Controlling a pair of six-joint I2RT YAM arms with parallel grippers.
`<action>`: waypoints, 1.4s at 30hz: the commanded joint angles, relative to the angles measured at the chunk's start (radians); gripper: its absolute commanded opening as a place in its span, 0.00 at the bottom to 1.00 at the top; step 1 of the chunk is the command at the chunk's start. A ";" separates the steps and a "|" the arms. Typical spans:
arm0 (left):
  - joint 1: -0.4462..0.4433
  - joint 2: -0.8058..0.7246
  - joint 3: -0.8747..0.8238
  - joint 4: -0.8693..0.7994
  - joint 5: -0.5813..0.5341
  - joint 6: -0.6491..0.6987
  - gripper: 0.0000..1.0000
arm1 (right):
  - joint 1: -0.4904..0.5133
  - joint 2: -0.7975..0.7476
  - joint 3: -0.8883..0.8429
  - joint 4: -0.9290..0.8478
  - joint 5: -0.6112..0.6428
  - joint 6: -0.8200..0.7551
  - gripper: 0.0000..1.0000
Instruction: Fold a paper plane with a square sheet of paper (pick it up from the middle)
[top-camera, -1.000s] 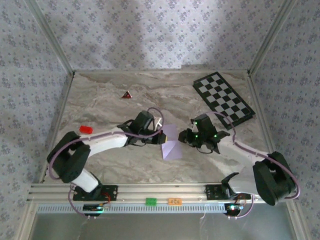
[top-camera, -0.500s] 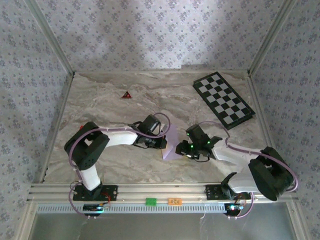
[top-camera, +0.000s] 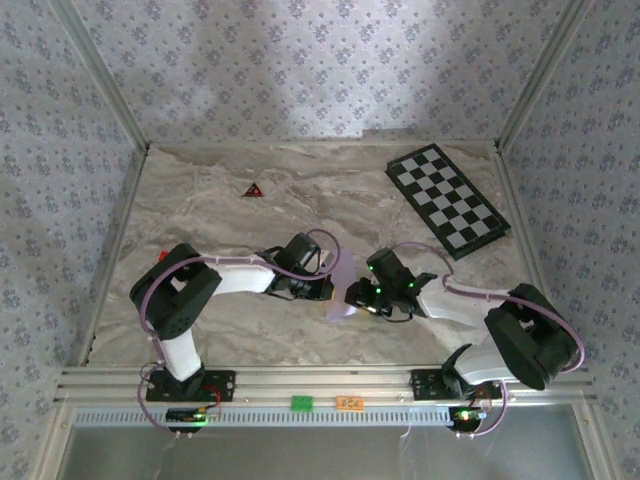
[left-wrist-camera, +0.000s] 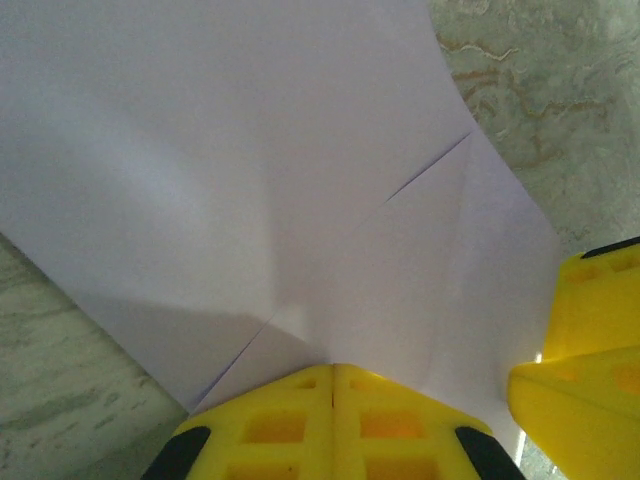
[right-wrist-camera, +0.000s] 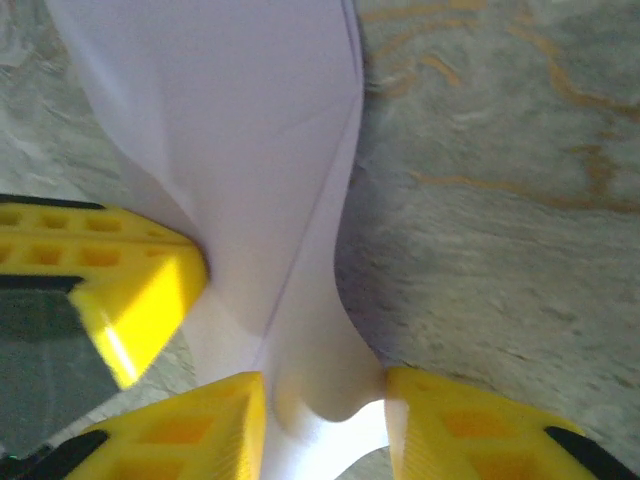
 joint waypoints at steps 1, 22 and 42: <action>-0.007 0.002 -0.024 -0.019 -0.013 -0.006 0.00 | -0.023 0.026 0.012 0.098 -0.054 0.025 0.43; -0.009 -0.030 -0.020 -0.004 -0.017 -0.042 0.00 | -0.162 0.112 -0.007 0.222 -0.164 -0.027 0.30; -0.010 -0.033 -0.022 0.012 -0.003 -0.061 0.00 | -0.193 0.185 -0.036 0.342 -0.208 -0.006 0.17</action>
